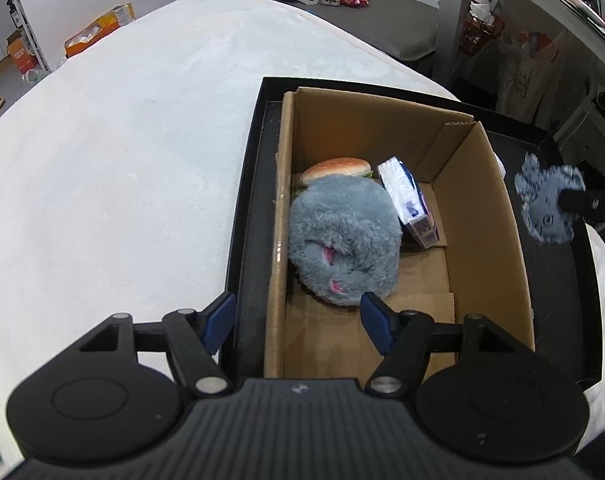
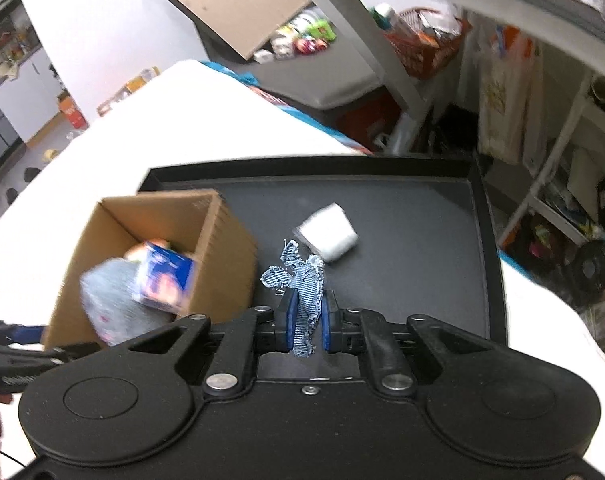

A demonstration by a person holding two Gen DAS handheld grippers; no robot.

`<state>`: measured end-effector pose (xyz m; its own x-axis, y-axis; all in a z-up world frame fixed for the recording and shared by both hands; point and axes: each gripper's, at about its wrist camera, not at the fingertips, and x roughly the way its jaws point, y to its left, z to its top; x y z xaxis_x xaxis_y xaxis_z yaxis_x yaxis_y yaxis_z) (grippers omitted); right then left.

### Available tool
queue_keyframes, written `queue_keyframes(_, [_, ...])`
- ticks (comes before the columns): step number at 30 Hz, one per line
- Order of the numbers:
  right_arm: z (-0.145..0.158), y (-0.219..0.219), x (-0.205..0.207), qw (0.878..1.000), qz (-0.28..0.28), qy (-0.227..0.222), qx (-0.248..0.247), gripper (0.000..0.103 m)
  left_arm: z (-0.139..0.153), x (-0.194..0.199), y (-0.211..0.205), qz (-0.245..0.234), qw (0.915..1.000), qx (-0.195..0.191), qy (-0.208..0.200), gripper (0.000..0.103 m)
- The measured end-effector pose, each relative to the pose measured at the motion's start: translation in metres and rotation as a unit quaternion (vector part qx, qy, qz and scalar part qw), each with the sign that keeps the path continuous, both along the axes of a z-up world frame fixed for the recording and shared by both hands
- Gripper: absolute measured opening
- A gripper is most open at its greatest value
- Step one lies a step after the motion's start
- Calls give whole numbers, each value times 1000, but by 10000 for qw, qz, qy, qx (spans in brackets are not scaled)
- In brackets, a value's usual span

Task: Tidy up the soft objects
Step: 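Carry the blue denim plush into the box and open the right gripper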

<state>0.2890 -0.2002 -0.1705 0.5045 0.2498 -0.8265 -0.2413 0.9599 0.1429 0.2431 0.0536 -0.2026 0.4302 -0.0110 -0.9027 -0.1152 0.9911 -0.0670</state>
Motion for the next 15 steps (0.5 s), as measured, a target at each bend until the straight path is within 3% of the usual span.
queue_keyframes(15, [40,54,-5,9981,473,-390,32,12,4,-13,20,113,9995,-270,-69,67])
